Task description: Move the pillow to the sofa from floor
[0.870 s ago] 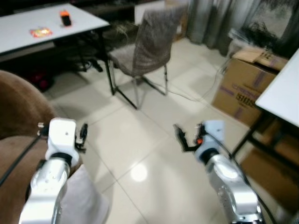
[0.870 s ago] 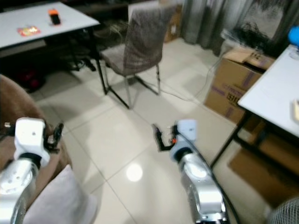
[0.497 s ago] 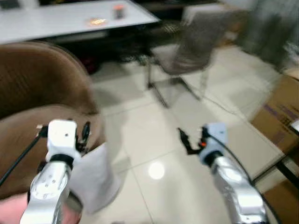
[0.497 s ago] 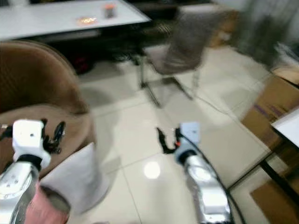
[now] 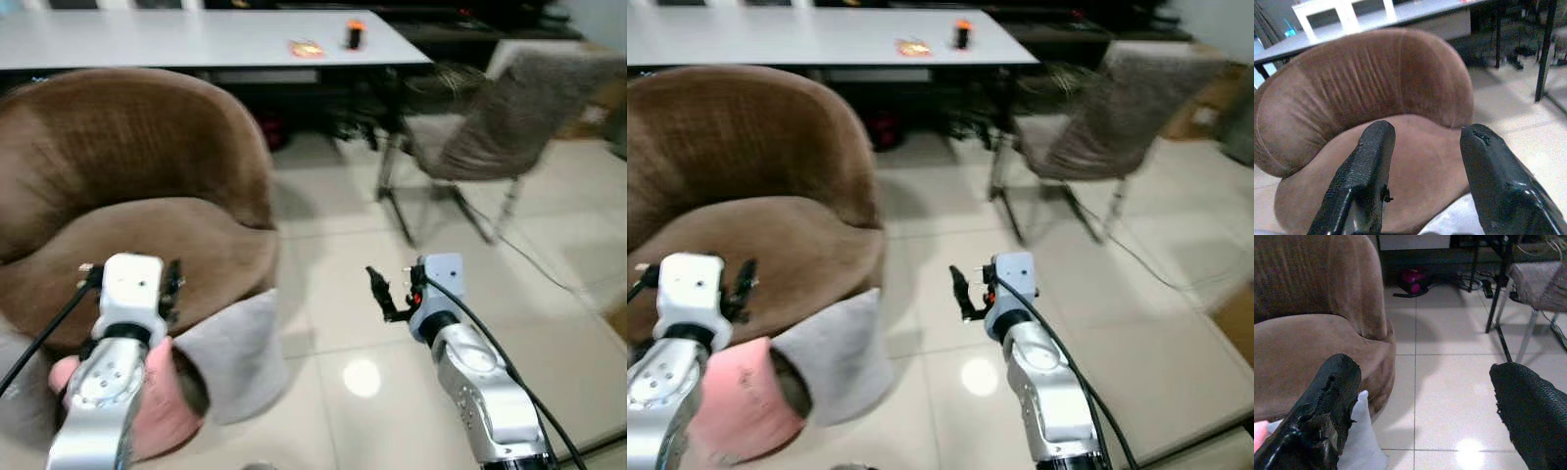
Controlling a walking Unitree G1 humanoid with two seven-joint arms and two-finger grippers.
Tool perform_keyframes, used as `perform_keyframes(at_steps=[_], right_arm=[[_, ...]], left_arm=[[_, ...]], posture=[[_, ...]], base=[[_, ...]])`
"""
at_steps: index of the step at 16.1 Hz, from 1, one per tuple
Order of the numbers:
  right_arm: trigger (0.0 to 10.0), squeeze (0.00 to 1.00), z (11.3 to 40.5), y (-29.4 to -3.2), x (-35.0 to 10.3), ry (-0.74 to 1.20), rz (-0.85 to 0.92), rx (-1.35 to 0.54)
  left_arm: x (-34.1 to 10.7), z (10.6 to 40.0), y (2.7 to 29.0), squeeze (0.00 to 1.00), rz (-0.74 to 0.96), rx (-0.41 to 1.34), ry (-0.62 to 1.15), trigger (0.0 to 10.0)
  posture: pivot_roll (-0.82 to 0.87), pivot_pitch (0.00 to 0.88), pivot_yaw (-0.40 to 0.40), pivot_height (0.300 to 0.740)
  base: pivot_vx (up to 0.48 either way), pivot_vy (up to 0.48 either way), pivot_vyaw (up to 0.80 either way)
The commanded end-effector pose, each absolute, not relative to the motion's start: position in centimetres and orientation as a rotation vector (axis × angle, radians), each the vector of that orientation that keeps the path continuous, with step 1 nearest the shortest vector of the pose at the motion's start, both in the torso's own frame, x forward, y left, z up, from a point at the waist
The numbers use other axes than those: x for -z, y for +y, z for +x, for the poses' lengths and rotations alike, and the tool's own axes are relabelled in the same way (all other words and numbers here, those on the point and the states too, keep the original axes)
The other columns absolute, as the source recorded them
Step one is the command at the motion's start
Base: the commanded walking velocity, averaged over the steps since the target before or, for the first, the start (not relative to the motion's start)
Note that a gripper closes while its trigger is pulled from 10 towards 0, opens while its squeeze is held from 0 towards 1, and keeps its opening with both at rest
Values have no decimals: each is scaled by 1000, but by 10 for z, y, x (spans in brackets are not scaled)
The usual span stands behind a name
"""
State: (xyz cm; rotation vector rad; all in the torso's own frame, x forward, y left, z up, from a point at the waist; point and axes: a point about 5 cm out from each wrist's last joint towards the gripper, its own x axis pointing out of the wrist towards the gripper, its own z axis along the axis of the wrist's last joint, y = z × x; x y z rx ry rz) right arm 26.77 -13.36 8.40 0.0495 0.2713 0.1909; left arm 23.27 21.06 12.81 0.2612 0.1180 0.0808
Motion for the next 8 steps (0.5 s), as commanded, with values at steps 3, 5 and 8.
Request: perform_keyframes(at_steps=[3, 5, 8], right_arm=[[10000, 1000, 274, -142, -87, 260, 13, -124], [10000, 1000, 275, -141, -88, 249, 6, -125], [10000, 1000, 279, -140, -92, 217, -18, -126]], left_arm=[[-134, 235, 205, 0, 220, -49, 82, 10000], [-133, 236, 206, 0, 217, -50, 81, 10000], [-137, 235, 210, 0, 210, -66, 63, 10000]], posture=[[-39, 0, -10, 740], [-38, 0, -10, 740], [-34, 0, -14, 740]], base=[[316, 0, 0], [375, 0, 0], [377, 0, 0]])
